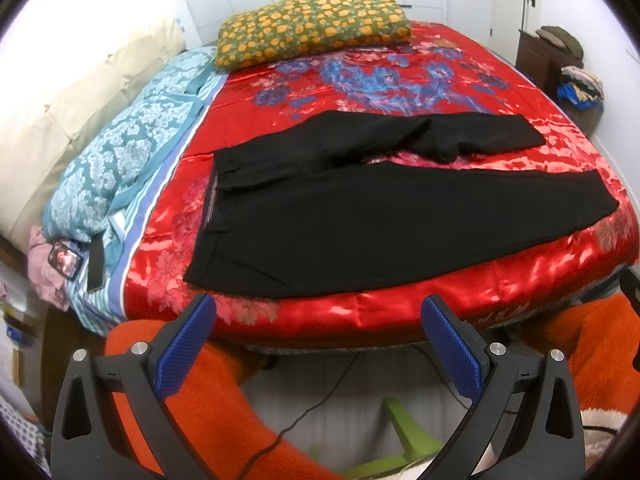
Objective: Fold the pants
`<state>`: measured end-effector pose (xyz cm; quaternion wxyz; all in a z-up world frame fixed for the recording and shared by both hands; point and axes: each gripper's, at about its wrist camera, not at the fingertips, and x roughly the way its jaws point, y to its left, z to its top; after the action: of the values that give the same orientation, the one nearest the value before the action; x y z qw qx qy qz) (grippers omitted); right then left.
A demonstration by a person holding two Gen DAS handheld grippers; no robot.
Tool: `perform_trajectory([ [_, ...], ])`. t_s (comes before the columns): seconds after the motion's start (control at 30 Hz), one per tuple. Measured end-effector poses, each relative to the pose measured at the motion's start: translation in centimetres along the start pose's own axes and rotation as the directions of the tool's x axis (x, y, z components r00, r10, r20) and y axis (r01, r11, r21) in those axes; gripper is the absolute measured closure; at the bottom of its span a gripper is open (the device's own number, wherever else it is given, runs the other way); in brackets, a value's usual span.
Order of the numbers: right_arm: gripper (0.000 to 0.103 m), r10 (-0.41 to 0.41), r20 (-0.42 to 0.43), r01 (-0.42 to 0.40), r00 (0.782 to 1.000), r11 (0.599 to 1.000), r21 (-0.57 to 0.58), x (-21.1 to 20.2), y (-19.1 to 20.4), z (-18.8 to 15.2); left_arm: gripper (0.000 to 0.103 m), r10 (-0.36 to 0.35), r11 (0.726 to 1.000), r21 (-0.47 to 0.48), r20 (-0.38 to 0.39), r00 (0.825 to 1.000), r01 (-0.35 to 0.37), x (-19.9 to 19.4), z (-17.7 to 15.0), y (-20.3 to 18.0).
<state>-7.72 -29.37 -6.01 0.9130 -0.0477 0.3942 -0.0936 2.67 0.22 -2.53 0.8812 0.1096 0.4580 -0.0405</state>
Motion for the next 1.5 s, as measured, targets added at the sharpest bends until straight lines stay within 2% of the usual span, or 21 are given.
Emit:
perform_trajectory([
  [0.6, 0.000, 0.021, -0.012, -0.021, 1.000, 0.999, -0.032, 0.4, 1.1, 0.0, 0.001, 0.001, 1.000, -0.011, -0.003, 1.000, -0.001, 0.0, 0.0, 0.4],
  [1.5, 0.000, 0.046, -0.026, -0.046, 0.999, 0.999, -0.005, 0.9, 1.0, -0.3, 0.001, 0.001, 1.000, -0.005, -0.006, 1.000, -0.001, 0.4, -0.1, 0.4],
])
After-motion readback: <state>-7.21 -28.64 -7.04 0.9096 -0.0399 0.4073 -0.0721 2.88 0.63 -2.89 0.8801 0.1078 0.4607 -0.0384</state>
